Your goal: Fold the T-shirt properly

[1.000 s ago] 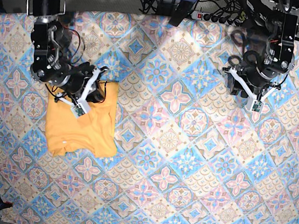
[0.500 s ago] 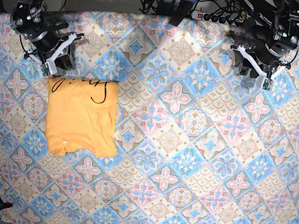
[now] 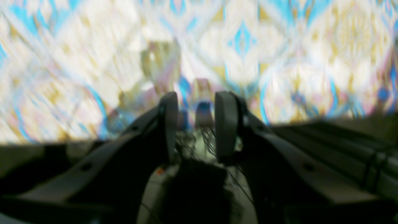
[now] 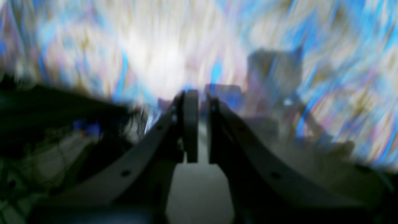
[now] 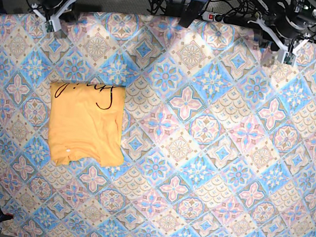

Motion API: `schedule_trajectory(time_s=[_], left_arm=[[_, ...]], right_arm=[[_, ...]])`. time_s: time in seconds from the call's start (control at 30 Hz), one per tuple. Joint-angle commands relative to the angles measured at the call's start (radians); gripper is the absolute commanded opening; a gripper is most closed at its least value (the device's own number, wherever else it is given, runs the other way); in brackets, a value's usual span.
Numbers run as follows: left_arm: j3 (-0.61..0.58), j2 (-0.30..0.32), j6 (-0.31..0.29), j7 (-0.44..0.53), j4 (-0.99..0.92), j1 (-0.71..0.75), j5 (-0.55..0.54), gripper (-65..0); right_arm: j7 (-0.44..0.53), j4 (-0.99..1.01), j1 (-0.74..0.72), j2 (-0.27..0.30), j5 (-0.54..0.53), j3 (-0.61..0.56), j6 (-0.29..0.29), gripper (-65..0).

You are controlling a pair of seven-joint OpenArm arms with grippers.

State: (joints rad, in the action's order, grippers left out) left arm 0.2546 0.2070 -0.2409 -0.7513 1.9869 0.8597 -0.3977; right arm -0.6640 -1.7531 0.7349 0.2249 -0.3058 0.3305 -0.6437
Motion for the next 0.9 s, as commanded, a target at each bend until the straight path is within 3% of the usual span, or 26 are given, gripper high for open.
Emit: schedule_trajectory(time_s=[0.0, 0.27, 0.37, 0.47, 0.7, 0.87], left_arm=[[0.004, 0.006, -0.007, 0.016, 0.018, 0.034, -0.014, -45.1], [0.004, 0.004, -0.005, 0.017, 0.013, 0.145, -0.040, -45.7], [-0.004, 0.004, -0.005, 0.013, 0.005, 0.181, -0.039, -51.9], [-0.005, 0.004, -0.005, 0.013, -0.036, 0.194, -0.039, -53.8], [-0.065, 0.004, -0.005, 0.020, -0.229, 0.149, -0.031, -54.8], [-0.131, 0.004, -0.005, 0.022, -0.406, 0.057, -0.030, -63.8]], right_arm=[[0.022, -0.015, 0.027, 0.012, -0.013, 0.023, -0.005, -61.9], [0.019, 0.008, 0.145, -0.028, -0.013, 0.091, -0.005, -62.0], [0.019, 0.081, 0.167, -0.028, -0.013, 0.088, -0.005, -62.2], [0.019, 0.183, 0.168, -0.035, -0.013, 0.086, -0.005, -65.0], [0.026, 0.413, 0.159, -0.040, -0.011, 0.078, -0.005, -65.0], [0.028, 0.531, 0.071, -0.035, -0.006, -0.014, -0.003, -65.0]])
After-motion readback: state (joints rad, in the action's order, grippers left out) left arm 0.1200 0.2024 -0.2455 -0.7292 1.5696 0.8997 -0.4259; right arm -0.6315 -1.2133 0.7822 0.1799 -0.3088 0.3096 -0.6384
